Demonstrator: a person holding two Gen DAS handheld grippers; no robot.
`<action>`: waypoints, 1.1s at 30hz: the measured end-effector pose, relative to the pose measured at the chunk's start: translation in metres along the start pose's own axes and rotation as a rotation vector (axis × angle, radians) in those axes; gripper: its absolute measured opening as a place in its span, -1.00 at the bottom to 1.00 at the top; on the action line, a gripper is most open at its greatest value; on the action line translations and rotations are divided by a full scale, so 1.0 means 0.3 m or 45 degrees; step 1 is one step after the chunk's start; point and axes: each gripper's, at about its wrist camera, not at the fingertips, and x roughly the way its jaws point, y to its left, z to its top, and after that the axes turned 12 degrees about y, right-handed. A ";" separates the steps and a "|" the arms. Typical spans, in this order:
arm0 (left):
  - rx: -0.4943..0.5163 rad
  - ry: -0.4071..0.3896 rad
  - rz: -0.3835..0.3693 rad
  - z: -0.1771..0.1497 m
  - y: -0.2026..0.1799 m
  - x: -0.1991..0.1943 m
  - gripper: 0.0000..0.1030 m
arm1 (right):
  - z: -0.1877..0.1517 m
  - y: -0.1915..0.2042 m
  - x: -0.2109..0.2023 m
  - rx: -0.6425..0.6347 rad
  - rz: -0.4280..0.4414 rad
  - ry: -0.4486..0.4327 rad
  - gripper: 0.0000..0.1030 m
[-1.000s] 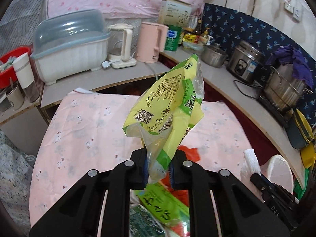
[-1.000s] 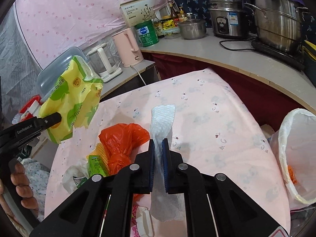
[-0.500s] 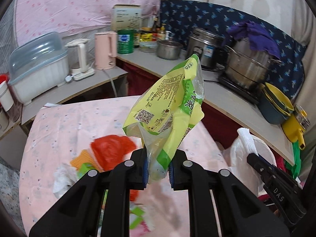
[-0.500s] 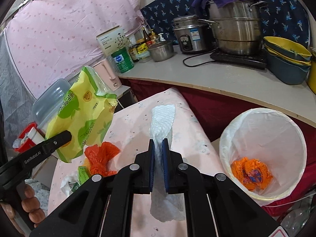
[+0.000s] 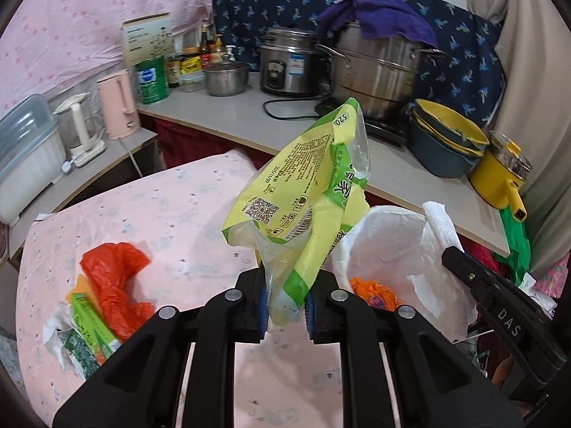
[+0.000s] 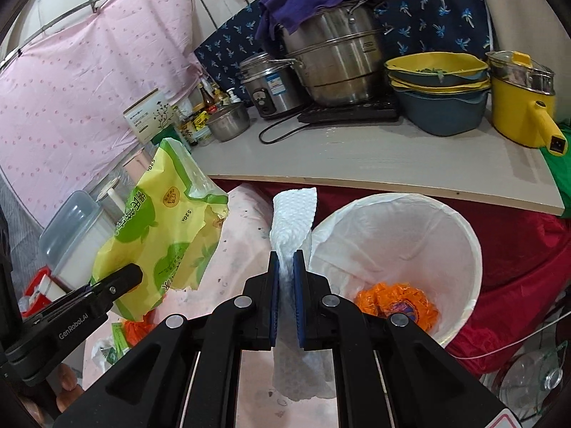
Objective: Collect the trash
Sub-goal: 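Carry the paper towel and snack bag over the white bin and open the tools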
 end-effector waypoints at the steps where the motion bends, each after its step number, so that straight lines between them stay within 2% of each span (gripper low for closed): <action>1: 0.010 0.005 -0.002 0.001 -0.019 0.007 -0.71 | 0.001 -0.023 -0.003 0.011 -0.004 -0.002 -0.85; 12: 0.123 0.081 -0.031 0.001 -0.212 0.117 -0.71 | -0.001 -0.213 0.003 0.122 -0.043 -0.008 -0.85; 26: 0.191 0.196 -0.061 -0.012 -0.329 0.271 -0.69 | 0.006 -0.337 0.071 0.191 -0.076 0.022 -0.85; 28: 0.194 0.201 -0.065 -0.011 -0.336 0.282 -0.63 | 0.012 -0.339 0.080 0.187 -0.079 0.025 -0.84; 31: 0.193 0.194 -0.060 -0.008 -0.343 0.291 -0.53 | 0.021 -0.338 0.089 0.185 -0.088 0.015 -0.72; 33: 0.186 0.189 -0.053 -0.005 -0.342 0.294 -0.31 | 0.026 -0.337 0.091 0.185 -0.090 0.010 -0.65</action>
